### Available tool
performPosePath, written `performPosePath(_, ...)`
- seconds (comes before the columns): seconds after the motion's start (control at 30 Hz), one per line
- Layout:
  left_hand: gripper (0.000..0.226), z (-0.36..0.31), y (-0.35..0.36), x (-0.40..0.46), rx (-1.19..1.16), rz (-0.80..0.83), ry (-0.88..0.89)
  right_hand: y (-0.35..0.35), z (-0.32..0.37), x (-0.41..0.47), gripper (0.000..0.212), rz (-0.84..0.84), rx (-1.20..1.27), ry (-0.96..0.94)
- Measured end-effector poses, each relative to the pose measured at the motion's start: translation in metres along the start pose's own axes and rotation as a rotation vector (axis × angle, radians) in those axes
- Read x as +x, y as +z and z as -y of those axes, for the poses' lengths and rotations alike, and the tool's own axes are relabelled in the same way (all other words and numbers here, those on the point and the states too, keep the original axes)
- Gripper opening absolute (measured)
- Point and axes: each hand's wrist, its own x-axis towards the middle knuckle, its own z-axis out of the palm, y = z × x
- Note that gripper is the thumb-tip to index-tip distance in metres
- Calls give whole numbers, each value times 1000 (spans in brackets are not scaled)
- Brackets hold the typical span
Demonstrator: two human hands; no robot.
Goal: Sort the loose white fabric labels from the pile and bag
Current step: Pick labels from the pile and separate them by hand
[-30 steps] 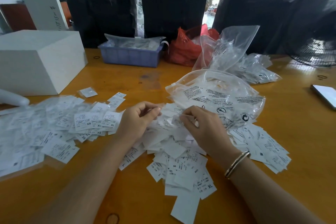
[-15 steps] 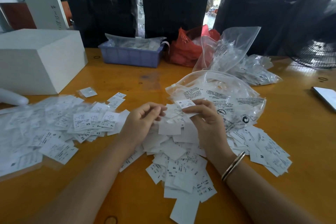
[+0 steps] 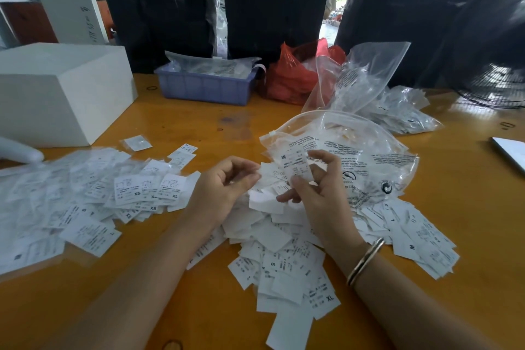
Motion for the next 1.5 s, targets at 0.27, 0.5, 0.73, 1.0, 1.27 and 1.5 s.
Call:
performPosePath(0.27,10,3,-3,3,18,3,8,-4,1,1,12,-2,-133,-92)
performPosePath(0.5,9,3,-2,2,65,23,22,-4,0,0,15,32,-162,-37)
performPosePath(0.73,12,-1,-1,1,93,65,88,-1,-1,0,27,66,-319,5)
performPosePath(1.0,14,-4,1,-1,164,174,119,3,-4,-3,35,88,-547,-105)
performPosePath(1.27,14,-2,-2,0,223,118,105,-1,2,0,18,0,-304,-30)
performPosePath(1.5,16,-4,0,-1,187,179,127,7,6,-6,13,263,-417,-66)
